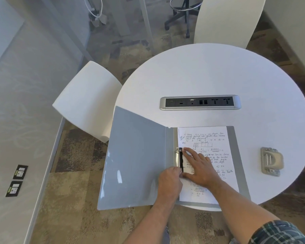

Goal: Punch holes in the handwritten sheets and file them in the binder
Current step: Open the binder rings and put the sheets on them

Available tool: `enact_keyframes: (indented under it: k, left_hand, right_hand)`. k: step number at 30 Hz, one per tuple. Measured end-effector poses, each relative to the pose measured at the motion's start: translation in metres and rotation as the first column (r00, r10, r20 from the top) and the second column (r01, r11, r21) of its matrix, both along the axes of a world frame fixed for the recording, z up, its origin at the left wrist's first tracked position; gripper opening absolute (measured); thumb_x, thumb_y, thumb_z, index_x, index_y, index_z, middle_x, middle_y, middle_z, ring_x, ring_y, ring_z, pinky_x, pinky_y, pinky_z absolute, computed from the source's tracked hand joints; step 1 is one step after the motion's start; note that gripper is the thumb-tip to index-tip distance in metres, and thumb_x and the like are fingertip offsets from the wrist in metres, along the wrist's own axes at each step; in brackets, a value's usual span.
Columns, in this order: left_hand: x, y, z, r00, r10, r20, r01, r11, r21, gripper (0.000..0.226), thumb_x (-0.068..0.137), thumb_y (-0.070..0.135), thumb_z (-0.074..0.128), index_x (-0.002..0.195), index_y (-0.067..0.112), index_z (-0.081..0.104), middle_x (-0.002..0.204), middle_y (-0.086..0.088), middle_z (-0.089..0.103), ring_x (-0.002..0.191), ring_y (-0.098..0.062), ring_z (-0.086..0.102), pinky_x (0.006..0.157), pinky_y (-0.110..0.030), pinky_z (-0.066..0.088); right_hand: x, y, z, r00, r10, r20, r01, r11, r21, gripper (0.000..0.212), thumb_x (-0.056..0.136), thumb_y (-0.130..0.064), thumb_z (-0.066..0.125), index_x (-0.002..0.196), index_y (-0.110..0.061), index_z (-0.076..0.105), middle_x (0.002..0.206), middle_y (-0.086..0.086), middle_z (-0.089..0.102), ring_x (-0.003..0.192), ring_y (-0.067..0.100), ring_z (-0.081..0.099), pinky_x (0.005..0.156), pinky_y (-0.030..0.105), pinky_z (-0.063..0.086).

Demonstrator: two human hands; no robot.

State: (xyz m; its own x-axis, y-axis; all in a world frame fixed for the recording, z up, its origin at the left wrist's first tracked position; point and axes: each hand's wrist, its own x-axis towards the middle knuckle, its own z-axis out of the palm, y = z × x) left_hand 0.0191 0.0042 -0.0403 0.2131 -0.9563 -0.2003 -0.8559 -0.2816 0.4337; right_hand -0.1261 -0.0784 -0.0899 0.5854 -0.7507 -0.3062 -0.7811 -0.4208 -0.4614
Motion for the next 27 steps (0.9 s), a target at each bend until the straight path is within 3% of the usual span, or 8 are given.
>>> enact_keyframes:
  k: [3,12,20,27]
  left_hand:
    - [-0.003,0.009,-0.008,1.0,0.001,-0.013,-0.001,1.0,-0.023,0.017,0.082,0.001,0.066,0.082,0.016,0.076,0.074,0.001,0.071,0.064,-0.017,0.065,0.054,-0.026,0.049]
    - [-0.004,0.005,-0.014,1.0,0.01,0.004,-0.01,0.998,-0.069,0.015,0.084,0.005,0.066,0.078,0.016,0.073,0.069,0.002,0.069,0.06,-0.014,0.061,0.053,-0.027,0.049]
    - [-0.005,0.006,-0.012,1.0,0.03,0.003,-0.029,0.998,-0.049,0.012,0.084,0.007,0.068,0.081,0.016,0.075,0.072,0.001,0.07,0.063,-0.016,0.062,0.054,-0.027,0.048]
    - [-0.01,0.01,-0.02,1.0,0.024,0.016,-0.023,0.997,-0.079,0.014,0.082,0.003,0.067,0.08,0.015,0.074,0.069,0.001,0.068,0.059,-0.016,0.061,0.052,-0.028,0.049]
  right_hand:
    - [-0.008,-0.009,0.006,0.995,0.101,0.012,-0.102,0.993,0.066,0.102,0.085,-0.082,0.048,0.164,-0.036,0.003,0.169,-0.024,-0.004,0.145,0.019,0.03,0.12,0.047,0.022]
    - [-0.009,-0.007,0.001,0.995,0.097,0.004,-0.097,0.995,-0.022,0.102,0.085,-0.087,0.033,0.165,-0.031,0.003,0.17,-0.022,-0.003,0.132,0.016,0.039,0.108,0.038,0.032]
    - [-0.012,-0.015,0.0,0.992,0.127,0.013,-0.128,0.989,0.072,0.111,0.079,-0.088,0.048,0.164,-0.036,0.0,0.169,-0.025,-0.005,0.144,0.02,0.031,0.119,0.045,0.025]
    - [-0.011,-0.015,-0.002,0.991,0.133,0.023,-0.135,0.988,0.071,0.107,0.082,-0.082,0.054,0.164,-0.035,0.003,0.169,-0.023,0.001,0.142,0.021,0.034,0.117,0.043,0.026]
